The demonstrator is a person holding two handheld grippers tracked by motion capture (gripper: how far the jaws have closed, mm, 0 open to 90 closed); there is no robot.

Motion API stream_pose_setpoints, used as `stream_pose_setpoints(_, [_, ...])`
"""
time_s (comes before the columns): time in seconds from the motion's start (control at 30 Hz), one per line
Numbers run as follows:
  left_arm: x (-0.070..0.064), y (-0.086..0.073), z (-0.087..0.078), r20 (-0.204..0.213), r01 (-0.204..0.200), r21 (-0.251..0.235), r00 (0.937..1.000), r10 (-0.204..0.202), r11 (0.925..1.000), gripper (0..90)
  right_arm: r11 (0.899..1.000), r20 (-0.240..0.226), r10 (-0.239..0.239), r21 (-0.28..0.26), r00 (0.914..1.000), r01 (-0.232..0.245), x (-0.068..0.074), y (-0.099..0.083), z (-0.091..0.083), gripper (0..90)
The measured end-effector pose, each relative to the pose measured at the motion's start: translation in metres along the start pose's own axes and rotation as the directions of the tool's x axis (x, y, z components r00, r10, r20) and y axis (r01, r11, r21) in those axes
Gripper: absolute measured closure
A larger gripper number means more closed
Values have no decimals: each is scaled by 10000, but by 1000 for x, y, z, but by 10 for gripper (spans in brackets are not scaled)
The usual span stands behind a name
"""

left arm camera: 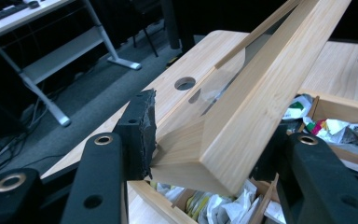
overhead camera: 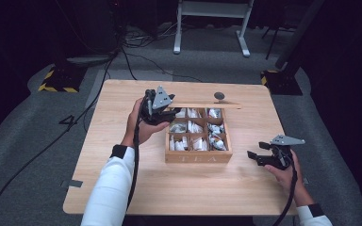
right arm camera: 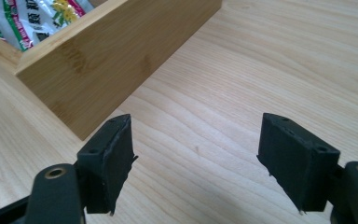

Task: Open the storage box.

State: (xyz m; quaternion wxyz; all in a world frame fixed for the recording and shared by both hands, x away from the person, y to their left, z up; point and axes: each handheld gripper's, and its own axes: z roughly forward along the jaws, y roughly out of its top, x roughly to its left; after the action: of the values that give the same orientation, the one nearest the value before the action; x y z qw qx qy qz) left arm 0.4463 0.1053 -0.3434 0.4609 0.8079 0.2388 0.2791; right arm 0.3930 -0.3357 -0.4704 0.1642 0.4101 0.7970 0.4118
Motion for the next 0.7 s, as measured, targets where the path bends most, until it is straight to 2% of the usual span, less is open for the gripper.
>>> stream_pose_setpoints(0.2, [11, 8, 3, 142, 290, -72, 9995, -289, 9996, 518, 9992, -138, -302, 241, 9994, 305, 1, -5, 9, 266])
stream_pose_setpoints(0.37, [20, 14, 7, 208, 440, -137, 9988, -437, 9989, 516, 9987, -103, -313, 391, 9995, 317, 2, -6, 12, 266])
stream_pose_setpoints(0.4, [26, 16, 9, 262, 588, -245, 9980, -582, 9980, 515, 9984, -59, -332, 448, 9994, 335, 3, -6, 14, 267])
stream_pose_setpoints(0.57, [35, 23, 13, 173, 841, -262, 9963, -837, 9961, 502, 9981, -95, -342, 500, 9994, 346, 3, -8, 16, 268])
stream_pose_setpoints(0.7, [42, 27, 18, 101, 1194, -461, 9928, -1191, 9918, 490, 9983, -96, -412, 409, 9991, 415, 3, -8, 16, 268])
